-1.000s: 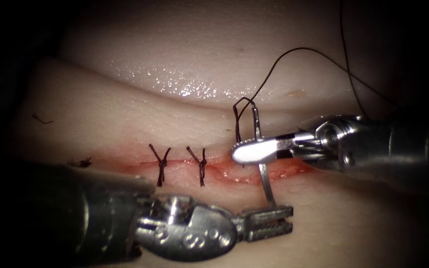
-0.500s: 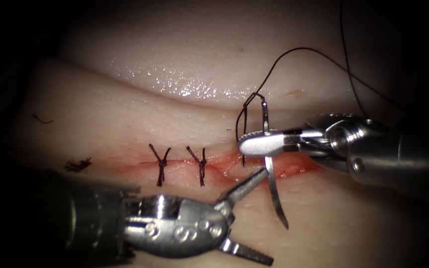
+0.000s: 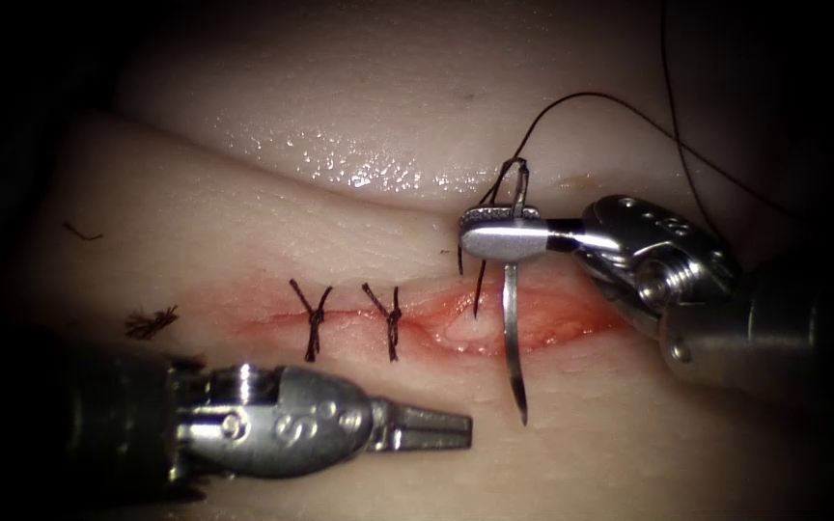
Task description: Wound Closure
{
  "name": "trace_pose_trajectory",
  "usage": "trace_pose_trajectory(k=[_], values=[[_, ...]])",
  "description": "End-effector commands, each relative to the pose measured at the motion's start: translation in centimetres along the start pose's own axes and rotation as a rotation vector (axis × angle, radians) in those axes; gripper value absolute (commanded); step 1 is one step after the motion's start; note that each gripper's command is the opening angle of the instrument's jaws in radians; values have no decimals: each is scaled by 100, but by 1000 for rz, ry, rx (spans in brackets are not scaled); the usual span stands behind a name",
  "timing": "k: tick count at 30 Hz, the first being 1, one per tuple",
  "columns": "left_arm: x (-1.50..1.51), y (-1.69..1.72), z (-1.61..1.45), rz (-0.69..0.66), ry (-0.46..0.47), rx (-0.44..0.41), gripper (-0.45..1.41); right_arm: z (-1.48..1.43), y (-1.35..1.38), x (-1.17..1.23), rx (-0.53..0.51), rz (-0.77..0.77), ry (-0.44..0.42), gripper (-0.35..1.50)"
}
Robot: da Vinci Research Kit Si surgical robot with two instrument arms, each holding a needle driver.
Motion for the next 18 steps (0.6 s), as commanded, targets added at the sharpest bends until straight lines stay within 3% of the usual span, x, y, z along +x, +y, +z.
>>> trace_pose_trajectory(k=[1, 6, 18], values=[[-6, -3, 11, -4, -3, -7, -45, 6, 2, -8, 0, -21, 11, -35], [-19, -26, 27, -27, -110, -60, -45, 3, 3, -8, -19, -97, 19, -35], [-43, -76, 60, -64, -331, -71, -45, -2, 2, -9, -39, -209, 34, -35]])
